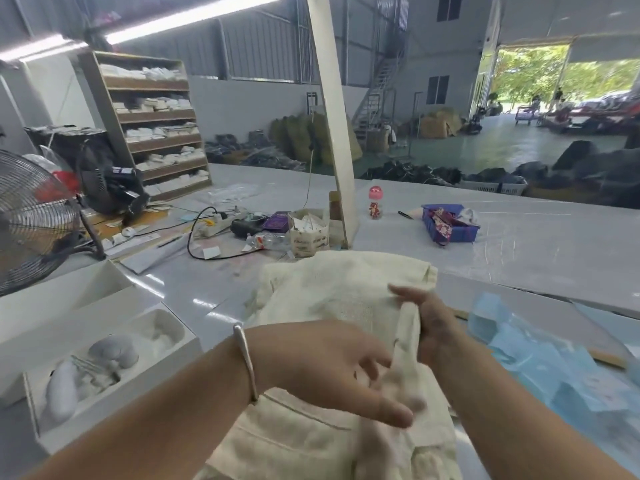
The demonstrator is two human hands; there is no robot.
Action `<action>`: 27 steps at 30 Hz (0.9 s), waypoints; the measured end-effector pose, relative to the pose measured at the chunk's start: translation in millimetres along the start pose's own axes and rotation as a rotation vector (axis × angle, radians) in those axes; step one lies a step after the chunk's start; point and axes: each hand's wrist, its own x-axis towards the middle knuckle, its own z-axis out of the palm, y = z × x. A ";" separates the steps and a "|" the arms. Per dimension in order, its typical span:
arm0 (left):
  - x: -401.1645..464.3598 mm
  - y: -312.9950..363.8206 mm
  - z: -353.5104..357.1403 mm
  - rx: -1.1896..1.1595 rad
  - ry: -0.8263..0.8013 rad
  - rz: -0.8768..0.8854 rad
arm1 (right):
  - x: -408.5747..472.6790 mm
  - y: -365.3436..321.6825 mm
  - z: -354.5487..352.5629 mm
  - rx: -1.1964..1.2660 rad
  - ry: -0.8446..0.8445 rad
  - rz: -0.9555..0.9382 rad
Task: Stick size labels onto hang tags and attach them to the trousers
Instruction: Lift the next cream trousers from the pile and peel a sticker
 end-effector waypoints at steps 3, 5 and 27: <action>12.1 -45.1 8.9 -0.119 0.248 -0.193 | -1.0 8.8 -10.2 -0.154 0.240 -0.015; 24.0 -83.4 9.6 -0.002 0.520 -0.430 | -9.1 15.4 -17.8 -0.129 0.214 -0.028; 39.1 -110.4 7.2 -1.212 0.385 -0.564 | -51.0 61.8 -68.7 -0.208 0.463 0.100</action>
